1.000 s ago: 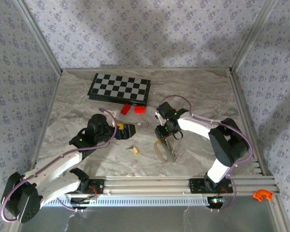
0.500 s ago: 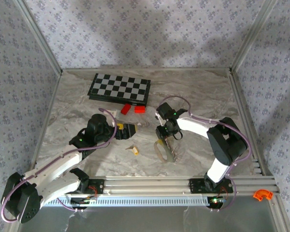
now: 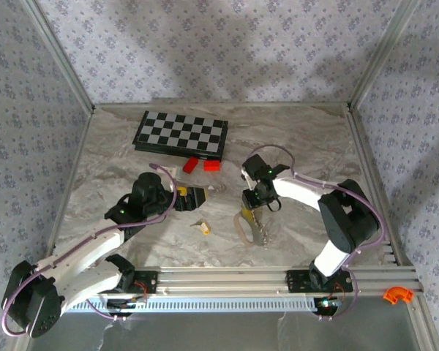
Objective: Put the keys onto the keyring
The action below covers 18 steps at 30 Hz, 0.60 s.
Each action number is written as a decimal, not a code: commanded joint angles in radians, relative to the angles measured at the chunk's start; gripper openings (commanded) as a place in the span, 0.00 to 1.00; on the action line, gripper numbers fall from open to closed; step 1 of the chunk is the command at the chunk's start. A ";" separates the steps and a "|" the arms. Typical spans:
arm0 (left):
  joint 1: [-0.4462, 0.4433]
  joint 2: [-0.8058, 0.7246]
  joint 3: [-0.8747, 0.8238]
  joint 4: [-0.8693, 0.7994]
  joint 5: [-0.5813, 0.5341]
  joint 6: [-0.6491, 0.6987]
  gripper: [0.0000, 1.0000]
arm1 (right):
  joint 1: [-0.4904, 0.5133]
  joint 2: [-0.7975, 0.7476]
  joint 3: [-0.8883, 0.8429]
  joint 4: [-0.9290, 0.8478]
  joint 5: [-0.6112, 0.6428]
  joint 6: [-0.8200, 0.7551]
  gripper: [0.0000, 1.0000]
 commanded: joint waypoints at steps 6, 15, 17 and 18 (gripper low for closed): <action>-0.009 -0.009 0.057 0.008 0.016 0.014 1.00 | -0.005 -0.082 0.038 -0.045 -0.048 -0.014 0.39; -0.009 -0.011 0.069 0.008 0.056 0.023 1.00 | -0.001 0.020 0.173 -0.100 -0.286 -0.129 0.38; -0.011 -0.014 0.069 0.008 0.058 0.024 1.00 | -0.007 0.056 0.199 -0.127 -0.312 -0.149 0.36; -0.011 -0.015 0.068 0.008 0.059 0.024 1.00 | -0.013 0.071 0.203 -0.133 -0.323 -0.156 0.36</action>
